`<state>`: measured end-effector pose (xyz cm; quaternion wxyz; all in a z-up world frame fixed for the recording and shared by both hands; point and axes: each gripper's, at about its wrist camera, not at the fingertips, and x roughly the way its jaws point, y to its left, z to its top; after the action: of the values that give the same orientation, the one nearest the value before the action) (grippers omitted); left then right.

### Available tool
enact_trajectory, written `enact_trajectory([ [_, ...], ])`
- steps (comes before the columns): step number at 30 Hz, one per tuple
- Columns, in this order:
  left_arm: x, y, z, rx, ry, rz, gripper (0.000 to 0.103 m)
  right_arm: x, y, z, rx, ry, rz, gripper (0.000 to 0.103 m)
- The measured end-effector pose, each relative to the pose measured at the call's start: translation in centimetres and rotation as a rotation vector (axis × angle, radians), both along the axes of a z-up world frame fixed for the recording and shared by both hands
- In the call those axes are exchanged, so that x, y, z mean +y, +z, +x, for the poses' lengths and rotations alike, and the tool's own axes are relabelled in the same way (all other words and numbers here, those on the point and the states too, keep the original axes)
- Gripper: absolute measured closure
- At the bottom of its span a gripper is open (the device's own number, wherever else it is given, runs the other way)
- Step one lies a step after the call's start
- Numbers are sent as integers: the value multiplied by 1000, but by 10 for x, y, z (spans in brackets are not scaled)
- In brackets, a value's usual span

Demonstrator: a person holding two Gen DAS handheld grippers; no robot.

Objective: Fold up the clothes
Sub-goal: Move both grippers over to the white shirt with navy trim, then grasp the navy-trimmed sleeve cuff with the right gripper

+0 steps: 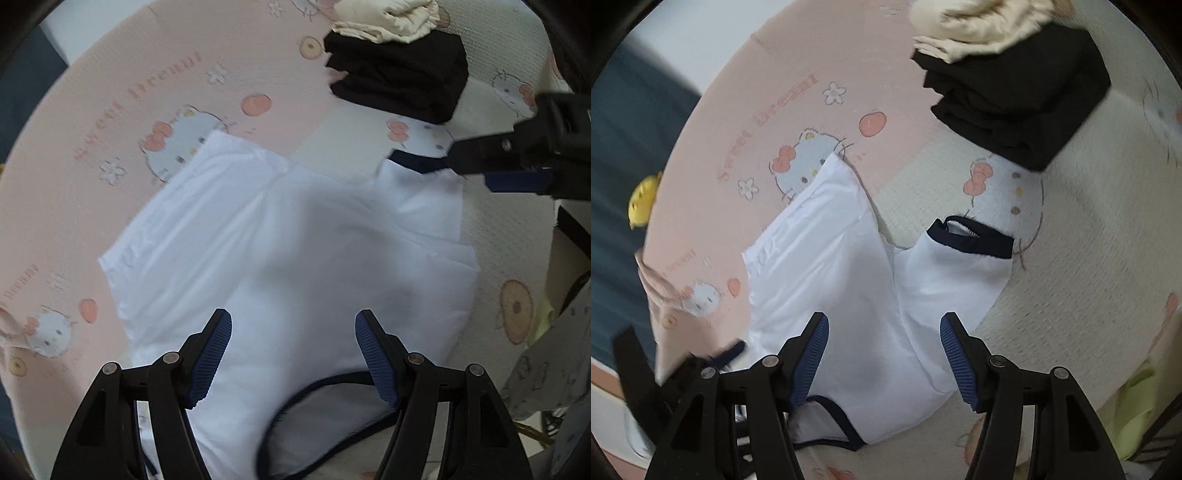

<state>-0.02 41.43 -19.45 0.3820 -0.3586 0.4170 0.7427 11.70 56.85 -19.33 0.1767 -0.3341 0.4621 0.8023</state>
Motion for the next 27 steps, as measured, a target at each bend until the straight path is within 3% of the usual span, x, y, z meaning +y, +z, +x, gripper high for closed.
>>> enact_trajectory([
  [4,7,-15,-9,43,-3,-8,35,4,-16,11,12,-34,-66,41],
  [8,11,-15,-1,61,-29,1,35,10,-10,15,2,-32,2,41],
  [13,22,-11,7,55,-38,24,35,27,-29,22,74,-72,-164,41],
  [16,26,-13,15,50,-5,50,35,36,-34,21,71,-70,-183,41],
  [20,33,-21,20,-55,36,85,35,48,-48,21,78,-74,-251,41],
  [23,41,-27,24,-140,21,78,35,52,-64,21,-3,-79,-301,41],
  [27,54,-30,30,-121,-10,77,35,56,-80,18,-33,-45,-346,41],
])
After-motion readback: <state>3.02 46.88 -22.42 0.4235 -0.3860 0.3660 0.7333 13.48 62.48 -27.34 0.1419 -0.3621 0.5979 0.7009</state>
